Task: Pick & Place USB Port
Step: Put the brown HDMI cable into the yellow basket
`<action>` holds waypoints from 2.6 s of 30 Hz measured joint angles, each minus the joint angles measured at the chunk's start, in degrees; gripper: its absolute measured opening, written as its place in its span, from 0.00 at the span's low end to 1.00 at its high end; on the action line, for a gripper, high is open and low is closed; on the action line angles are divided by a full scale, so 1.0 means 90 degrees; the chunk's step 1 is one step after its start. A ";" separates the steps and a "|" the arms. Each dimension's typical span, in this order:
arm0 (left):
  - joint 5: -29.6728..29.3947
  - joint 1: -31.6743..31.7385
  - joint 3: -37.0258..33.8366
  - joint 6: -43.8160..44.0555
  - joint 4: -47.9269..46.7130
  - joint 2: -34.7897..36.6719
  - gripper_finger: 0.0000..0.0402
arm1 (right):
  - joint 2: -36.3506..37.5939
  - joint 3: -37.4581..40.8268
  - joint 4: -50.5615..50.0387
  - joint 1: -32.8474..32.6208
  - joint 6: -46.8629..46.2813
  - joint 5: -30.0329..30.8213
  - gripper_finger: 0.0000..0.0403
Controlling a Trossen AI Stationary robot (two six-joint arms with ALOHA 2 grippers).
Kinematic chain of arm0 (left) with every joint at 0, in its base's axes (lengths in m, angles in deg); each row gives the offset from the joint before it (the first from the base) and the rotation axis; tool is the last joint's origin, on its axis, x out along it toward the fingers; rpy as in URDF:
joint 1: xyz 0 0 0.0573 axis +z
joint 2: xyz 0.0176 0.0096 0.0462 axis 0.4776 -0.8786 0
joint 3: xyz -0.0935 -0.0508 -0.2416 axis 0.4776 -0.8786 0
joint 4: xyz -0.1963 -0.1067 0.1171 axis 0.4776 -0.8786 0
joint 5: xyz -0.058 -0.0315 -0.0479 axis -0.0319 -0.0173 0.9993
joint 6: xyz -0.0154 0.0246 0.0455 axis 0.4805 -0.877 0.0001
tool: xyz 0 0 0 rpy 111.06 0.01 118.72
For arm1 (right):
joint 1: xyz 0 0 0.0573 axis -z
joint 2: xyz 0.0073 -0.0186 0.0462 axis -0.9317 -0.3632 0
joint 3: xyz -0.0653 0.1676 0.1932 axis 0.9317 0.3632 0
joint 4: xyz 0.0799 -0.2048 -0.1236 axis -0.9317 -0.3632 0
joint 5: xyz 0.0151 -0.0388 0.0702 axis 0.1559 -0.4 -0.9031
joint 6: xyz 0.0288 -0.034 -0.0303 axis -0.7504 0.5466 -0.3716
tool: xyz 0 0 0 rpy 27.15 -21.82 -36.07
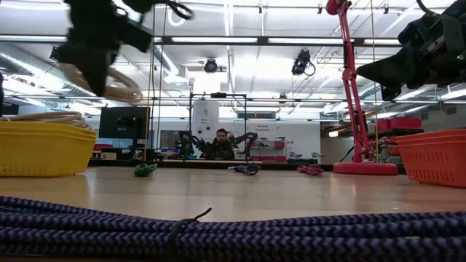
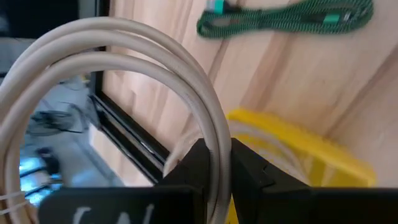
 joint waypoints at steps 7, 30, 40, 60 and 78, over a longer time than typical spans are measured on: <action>0.0495 -0.0268 -0.1248 0.1236 -0.0055 0.1531 0.10 | 0.0000 0.0001 0.0114 -0.0002 0.0043 0.0013 0.02; 0.1548 -0.0848 -0.2099 0.1572 0.1737 0.1872 0.10 | 0.0000 0.0000 0.0260 0.0000 0.0043 0.0019 0.02; 0.1990 -0.0985 -0.2099 0.1830 0.1716 0.1872 0.10 | 0.0000 0.0002 0.0245 0.0000 0.0045 0.0019 0.02; 0.1959 -0.1024 -0.2099 0.2160 0.2083 0.1872 0.14 | 0.0000 0.0001 0.0202 0.0000 0.0050 0.0017 0.02; 0.1711 -0.0863 -0.2099 0.2245 0.2212 0.1870 0.12 | 0.0000 0.0002 0.0158 -0.0002 0.0062 0.0017 0.02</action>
